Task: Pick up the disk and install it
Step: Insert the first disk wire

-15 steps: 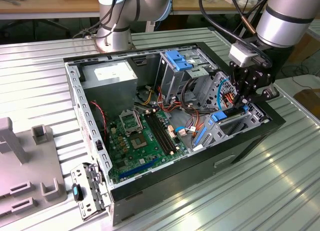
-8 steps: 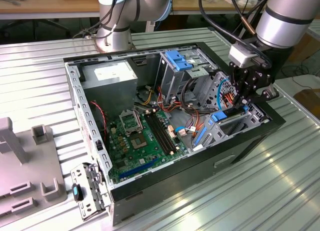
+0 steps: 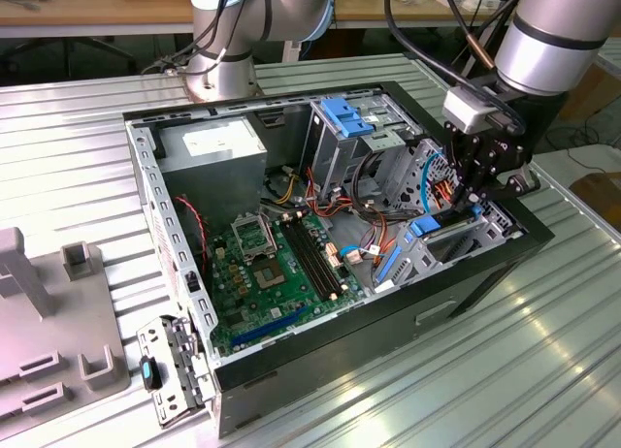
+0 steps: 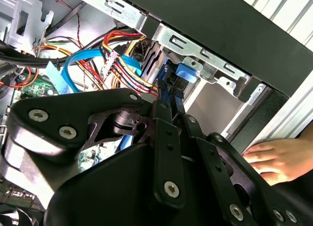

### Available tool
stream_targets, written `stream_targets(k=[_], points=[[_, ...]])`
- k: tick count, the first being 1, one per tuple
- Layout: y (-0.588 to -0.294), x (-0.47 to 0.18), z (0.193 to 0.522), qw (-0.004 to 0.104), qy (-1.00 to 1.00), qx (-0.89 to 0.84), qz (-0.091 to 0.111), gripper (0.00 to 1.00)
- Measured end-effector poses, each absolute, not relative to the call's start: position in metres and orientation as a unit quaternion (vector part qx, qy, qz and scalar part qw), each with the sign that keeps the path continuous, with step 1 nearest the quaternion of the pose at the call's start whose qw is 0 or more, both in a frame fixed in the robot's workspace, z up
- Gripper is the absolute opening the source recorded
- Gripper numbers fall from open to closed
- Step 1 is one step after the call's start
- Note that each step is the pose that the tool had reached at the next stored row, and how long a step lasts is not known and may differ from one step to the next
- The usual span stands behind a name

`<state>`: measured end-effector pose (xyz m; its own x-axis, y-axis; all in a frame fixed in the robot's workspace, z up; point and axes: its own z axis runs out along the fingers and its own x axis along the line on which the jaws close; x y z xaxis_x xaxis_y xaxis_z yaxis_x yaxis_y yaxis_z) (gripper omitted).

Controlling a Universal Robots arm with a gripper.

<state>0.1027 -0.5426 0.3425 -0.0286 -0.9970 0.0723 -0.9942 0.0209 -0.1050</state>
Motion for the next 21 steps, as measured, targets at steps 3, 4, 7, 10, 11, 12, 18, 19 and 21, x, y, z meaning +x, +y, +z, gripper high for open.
stream_targets(k=[3,4,7,10,11,12,18,19,21], points=[[-0.5426,0.1027,0.3412,0.011,0.714,-0.697,-0.063,0.17],[-0.5426,0.1027,0.3408,0.011,0.714,-0.697,-0.062,0.17],[-0.5426,0.1027,0.3392,0.012,0.715,-0.697,-0.061,0.17],[-0.5426,0.1027,0.3391,0.013,0.715,-0.697,-0.061,0.17],[-0.5426,0.1027,0.339,0.013,0.715,-0.697,-0.06,0.18],[-0.5426,0.1027,0.3395,0.013,0.715,-0.697,-0.06,0.18],[-0.5426,0.1028,0.3482,0.013,0.715,-0.697,-0.06,0.24],[-0.5426,0.1028,0.3483,0.013,0.715,-0.697,-0.06,0.24],[-0.5426,0.1028,0.3484,0.013,0.715,-0.697,-0.06,0.16]])
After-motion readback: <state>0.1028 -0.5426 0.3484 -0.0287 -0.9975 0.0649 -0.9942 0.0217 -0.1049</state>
